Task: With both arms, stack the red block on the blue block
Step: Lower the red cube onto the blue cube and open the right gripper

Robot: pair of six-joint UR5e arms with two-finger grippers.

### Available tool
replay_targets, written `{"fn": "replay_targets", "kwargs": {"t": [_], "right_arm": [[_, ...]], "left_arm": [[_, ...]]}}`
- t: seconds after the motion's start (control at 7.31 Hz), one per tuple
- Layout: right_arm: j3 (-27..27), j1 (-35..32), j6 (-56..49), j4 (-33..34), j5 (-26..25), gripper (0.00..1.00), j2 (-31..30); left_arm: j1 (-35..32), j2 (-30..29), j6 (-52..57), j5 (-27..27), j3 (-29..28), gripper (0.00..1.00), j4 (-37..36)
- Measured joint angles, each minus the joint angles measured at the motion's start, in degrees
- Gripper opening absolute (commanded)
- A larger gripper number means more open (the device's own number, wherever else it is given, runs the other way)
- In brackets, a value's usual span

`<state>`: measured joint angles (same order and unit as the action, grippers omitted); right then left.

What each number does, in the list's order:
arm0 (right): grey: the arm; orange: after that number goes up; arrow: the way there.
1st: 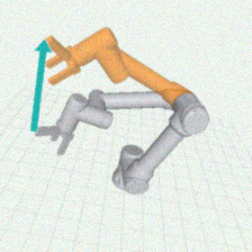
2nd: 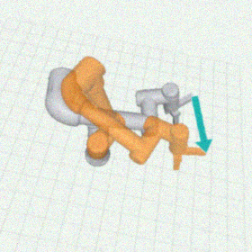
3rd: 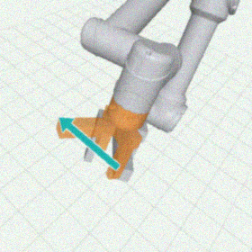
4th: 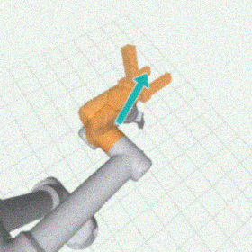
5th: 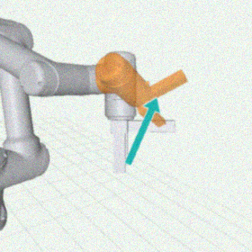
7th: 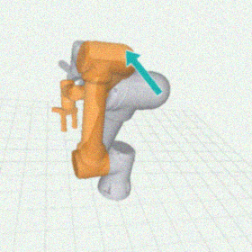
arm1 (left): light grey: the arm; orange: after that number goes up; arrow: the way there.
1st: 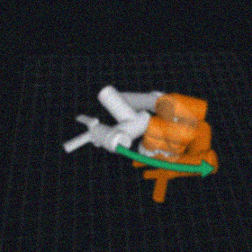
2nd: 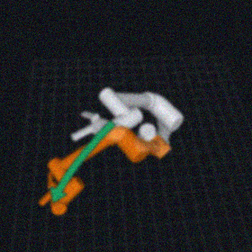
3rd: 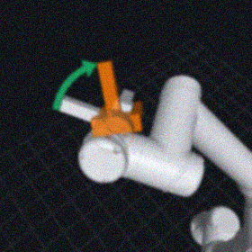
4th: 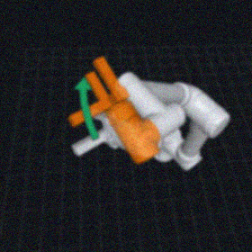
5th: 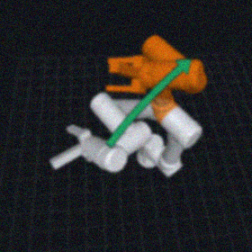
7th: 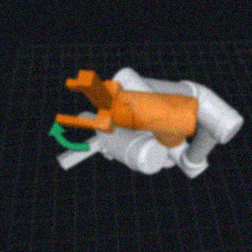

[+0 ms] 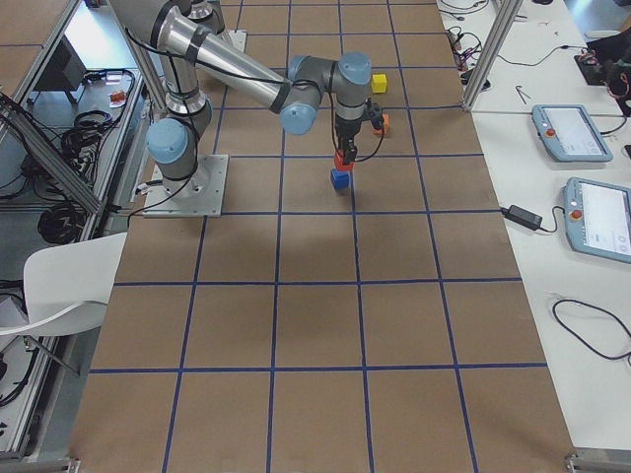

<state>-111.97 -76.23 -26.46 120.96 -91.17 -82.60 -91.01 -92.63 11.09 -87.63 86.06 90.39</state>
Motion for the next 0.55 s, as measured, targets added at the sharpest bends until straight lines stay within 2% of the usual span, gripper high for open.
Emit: {"fn": "replay_targets", "kwargs": {"t": [0.27, 0.55], "right_arm": [[-2.80, 0.19, -1.35, 5.19, 0.23, 0.00, -0.07], [-3.70, 0.26, -2.08, 6.12, 0.33, 0.00, 0.20]], "left_arm": [[-0.03, -0.09, 0.02, 0.00, -0.06, 1.00, -0.05], [-0.04, -0.02, 0.06, -0.02, -0.07, 1.00, -0.13]]}}
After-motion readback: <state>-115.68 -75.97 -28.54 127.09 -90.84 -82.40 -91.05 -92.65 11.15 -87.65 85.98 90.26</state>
